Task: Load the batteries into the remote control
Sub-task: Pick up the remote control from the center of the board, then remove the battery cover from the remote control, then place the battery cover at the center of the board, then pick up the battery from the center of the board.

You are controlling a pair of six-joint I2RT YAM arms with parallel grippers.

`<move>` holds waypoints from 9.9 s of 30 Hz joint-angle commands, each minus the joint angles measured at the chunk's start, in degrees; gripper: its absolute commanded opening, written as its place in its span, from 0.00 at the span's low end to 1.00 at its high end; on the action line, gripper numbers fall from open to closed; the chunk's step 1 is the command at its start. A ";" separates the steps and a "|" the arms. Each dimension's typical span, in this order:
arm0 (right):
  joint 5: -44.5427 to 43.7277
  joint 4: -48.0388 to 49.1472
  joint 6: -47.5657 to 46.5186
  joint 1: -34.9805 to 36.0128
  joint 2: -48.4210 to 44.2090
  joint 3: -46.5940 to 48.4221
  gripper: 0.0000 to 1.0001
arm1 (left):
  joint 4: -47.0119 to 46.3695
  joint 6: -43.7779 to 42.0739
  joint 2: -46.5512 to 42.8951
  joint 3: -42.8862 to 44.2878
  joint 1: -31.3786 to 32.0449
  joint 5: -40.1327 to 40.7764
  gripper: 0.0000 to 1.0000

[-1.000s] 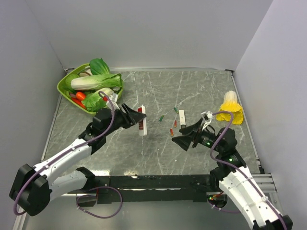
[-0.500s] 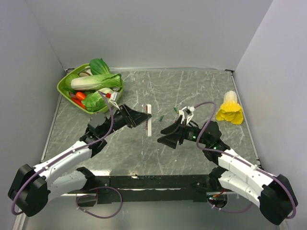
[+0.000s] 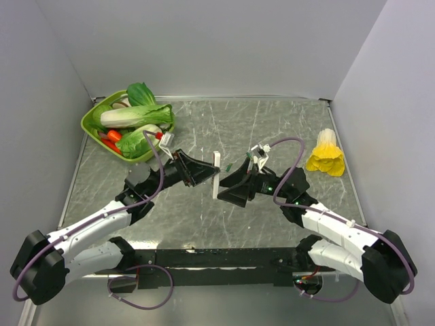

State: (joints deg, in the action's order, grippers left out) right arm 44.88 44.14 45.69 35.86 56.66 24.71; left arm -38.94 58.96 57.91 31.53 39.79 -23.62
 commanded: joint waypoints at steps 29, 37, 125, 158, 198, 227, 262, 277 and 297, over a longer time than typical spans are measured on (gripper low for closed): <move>4.17 1.50 -5.67 3.52 2.50 4.47 0.20 | 3.50 -8.58 -7.10 1.95 2.40 3.82 0.55; -10.84 -32.52 -26.94 4.04 -2.70 12.64 0.06 | 32.14 -14.75 -13.00 10.56 2.48 16.23 0.99; -38.29 1.29 23.30 16.61 20.24 -1.86 0.69 | -6.67 8.71 -17.30 -27.40 3.36 37.24 0.01; -37.32 11.93 27.35 16.35 24.73 -9.24 0.22 | -4.40 11.80 -26.71 -29.77 2.57 45.15 0.01; -27.83 24.86 17.77 10.82 42.04 -9.33 0.01 | 14.59 1.77 -31.19 -26.17 2.31 49.90 0.01; -38.55 -8.25 8.81 8.88 23.78 -14.34 0.83 | 15.56 1.77 -31.37 -25.11 2.22 49.02 0.01; -46.21 -74.20 -25.74 -2.46 24.80 32.50 0.61 | -9.76 1.60 -31.45 -40.49 1.61 29.51 0.02; -44.44 -75.43 -27.85 -3.60 44.49 42.53 0.41 | -2.64 0.37 -36.29 -40.23 1.61 29.77 0.02; -46.29 -74.64 -28.55 -3.69 48.19 40.16 0.31 | -2.81 0.46 -32.95 -38.56 1.61 28.89 0.02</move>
State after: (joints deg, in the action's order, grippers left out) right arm -1.54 -31.16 17.91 32.38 104.36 65.89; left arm -39.59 60.18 24.91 2.68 41.58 6.28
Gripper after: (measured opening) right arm 0.321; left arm 0.232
